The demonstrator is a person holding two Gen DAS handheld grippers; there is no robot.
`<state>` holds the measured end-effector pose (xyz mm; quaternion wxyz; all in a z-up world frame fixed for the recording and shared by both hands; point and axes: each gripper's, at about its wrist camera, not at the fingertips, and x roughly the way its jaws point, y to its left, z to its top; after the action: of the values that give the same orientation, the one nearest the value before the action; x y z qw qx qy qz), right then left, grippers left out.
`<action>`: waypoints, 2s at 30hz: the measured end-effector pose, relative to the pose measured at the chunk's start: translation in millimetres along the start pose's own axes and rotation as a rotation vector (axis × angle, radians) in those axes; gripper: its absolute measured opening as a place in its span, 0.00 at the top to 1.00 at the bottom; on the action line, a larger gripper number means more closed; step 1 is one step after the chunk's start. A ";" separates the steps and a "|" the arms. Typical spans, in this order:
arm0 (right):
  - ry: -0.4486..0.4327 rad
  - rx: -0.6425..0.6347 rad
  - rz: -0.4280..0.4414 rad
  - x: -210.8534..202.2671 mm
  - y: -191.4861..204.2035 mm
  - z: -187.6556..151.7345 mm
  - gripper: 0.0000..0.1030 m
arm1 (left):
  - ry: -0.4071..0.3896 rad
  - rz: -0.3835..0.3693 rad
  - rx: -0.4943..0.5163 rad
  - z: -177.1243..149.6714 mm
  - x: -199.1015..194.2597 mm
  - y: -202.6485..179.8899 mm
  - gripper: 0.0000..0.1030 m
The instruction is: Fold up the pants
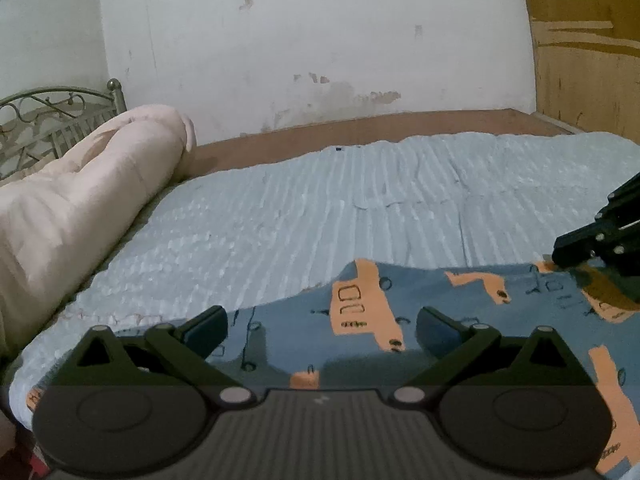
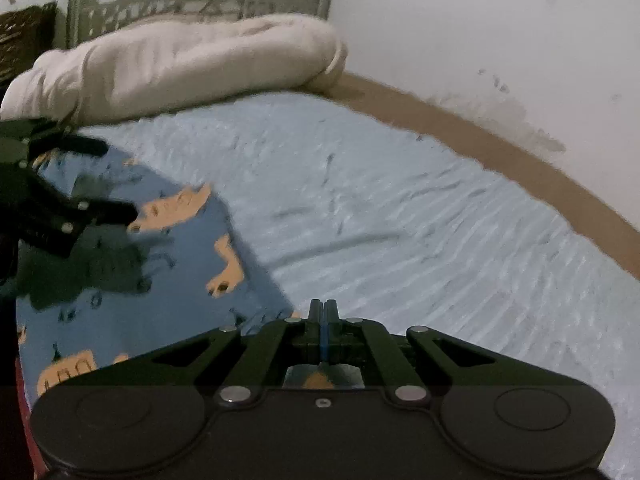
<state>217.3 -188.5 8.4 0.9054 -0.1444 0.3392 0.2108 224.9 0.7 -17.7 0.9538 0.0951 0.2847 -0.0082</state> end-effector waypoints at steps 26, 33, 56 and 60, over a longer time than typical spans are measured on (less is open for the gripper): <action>0.028 -0.086 0.009 15.7 15.8 0.0 0.98 | 0.017 0.021 0.005 -1.9 4.1 -1.3 0.01; -0.020 -0.058 -0.108 -10.8 20.5 -14.6 0.45 | 0.072 0.103 0.027 -8.2 32.2 4.9 0.00; -0.193 0.592 -0.676 -192.1 -29.2 -191.7 0.01 | -0.020 -0.116 -0.083 28.0 -7.8 -50.2 0.01; -0.248 0.774 -0.445 -200.6 -22.7 -205.2 0.01 | -0.033 -0.337 -0.053 24.3 -15.4 -88.4 0.01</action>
<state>-21.9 -348.2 -2.9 0.9496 0.1614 0.2427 -0.1151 219.0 -91.2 -5.0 0.9456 0.0209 0.2812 -0.1622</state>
